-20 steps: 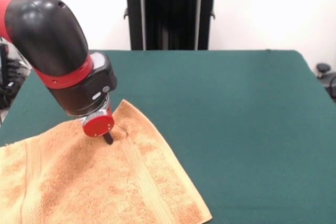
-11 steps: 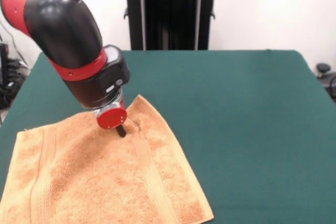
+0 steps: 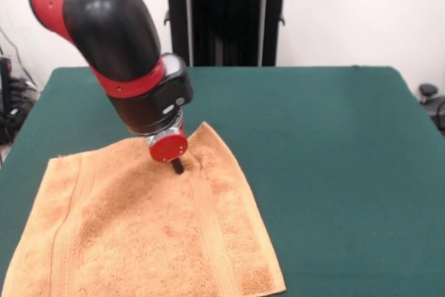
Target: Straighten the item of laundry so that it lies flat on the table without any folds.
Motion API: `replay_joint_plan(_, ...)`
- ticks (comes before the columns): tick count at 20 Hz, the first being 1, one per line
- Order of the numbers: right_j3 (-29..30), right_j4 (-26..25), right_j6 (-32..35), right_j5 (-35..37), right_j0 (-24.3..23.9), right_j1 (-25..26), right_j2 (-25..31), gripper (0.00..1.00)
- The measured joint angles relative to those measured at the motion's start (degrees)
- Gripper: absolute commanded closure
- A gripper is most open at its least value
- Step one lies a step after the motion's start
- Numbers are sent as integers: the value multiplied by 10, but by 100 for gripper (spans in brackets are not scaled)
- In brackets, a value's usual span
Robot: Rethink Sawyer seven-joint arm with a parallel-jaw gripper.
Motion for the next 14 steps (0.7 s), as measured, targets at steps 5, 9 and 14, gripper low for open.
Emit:
replay_joint_plan(5,26,8,0,-8,13,-9,1,100)
replay_joint_plan(9,44,17,0,-12,25,-17,2,100)
replay_joint_plan(14,51,23,0,-12,40,-18,2,100)
